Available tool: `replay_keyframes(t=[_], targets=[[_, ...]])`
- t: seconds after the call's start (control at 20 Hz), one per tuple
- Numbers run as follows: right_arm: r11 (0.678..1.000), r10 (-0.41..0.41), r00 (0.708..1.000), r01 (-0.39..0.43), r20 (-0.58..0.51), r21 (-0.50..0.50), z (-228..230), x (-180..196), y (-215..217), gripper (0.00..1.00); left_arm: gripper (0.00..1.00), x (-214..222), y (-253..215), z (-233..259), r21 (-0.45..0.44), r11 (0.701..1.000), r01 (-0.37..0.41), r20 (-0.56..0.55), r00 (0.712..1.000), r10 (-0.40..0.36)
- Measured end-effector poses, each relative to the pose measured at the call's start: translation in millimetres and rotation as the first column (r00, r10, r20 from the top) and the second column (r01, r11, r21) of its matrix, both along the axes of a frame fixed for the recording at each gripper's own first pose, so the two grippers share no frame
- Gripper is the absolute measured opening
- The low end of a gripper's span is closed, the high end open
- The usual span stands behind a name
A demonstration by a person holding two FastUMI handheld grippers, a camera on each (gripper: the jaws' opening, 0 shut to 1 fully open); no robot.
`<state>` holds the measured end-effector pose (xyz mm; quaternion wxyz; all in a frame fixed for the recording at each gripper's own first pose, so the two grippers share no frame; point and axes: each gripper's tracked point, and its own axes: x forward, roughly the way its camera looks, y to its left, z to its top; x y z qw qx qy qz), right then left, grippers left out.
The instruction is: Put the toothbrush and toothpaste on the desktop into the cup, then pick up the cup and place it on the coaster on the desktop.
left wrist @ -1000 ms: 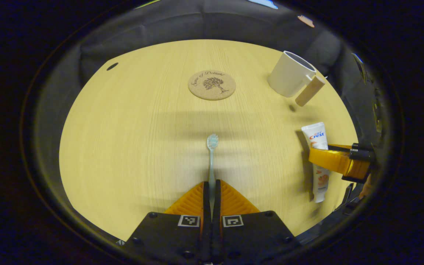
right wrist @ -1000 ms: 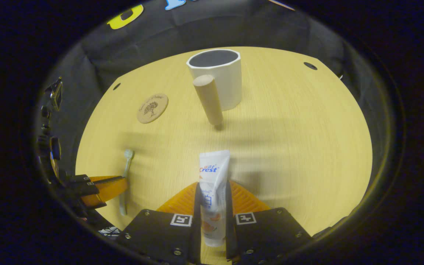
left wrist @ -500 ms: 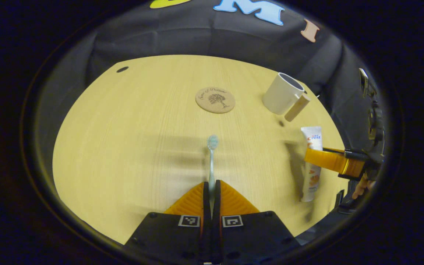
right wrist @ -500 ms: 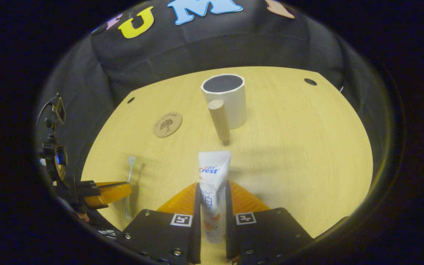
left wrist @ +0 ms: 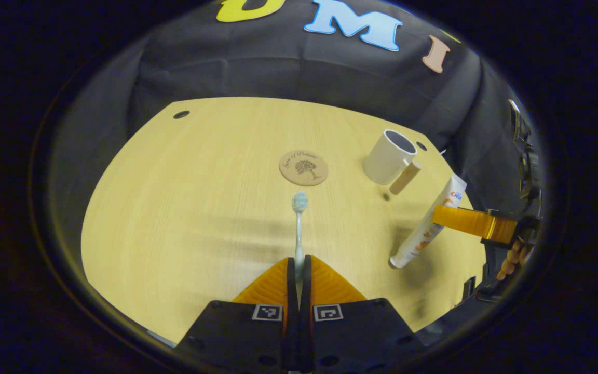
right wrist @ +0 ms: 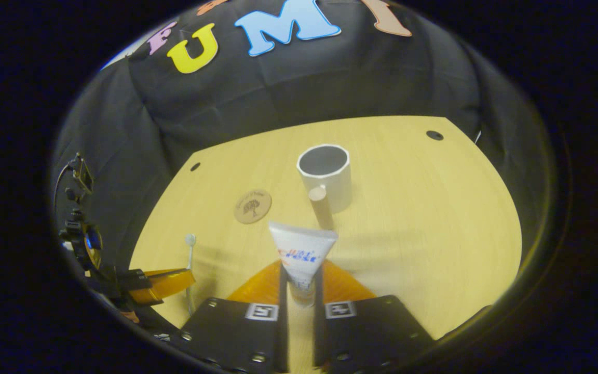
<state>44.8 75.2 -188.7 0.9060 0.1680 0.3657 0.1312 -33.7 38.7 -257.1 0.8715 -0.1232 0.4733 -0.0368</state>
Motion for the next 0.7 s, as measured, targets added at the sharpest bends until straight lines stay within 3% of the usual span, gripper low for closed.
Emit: replay_keyframes(t=[0.05,0.4,0.7], targets=[[1.0,0.001,1.0,-0.001,0.0,0.017,6.4,2.5,2.8,0.17,0.08,6.6,-4.4,5.7,-0.012,1.0,0.001,0.022,1.0,-0.001],[0.998,-0.039,0.993,0.032,0.115,0.057,66.2,33.3,-3.9,0.17,0.08,45.7,-18.7,36.5,-0.078,0.997,-0.009,0.123,0.992,0.019],[0.995,-0.087,0.95,0.071,0.299,0.064,126.3,69.5,-13.1,0.17,0.07,85.7,-20.6,75.1,-0.113,0.993,-0.021,0.236,0.971,0.047]])
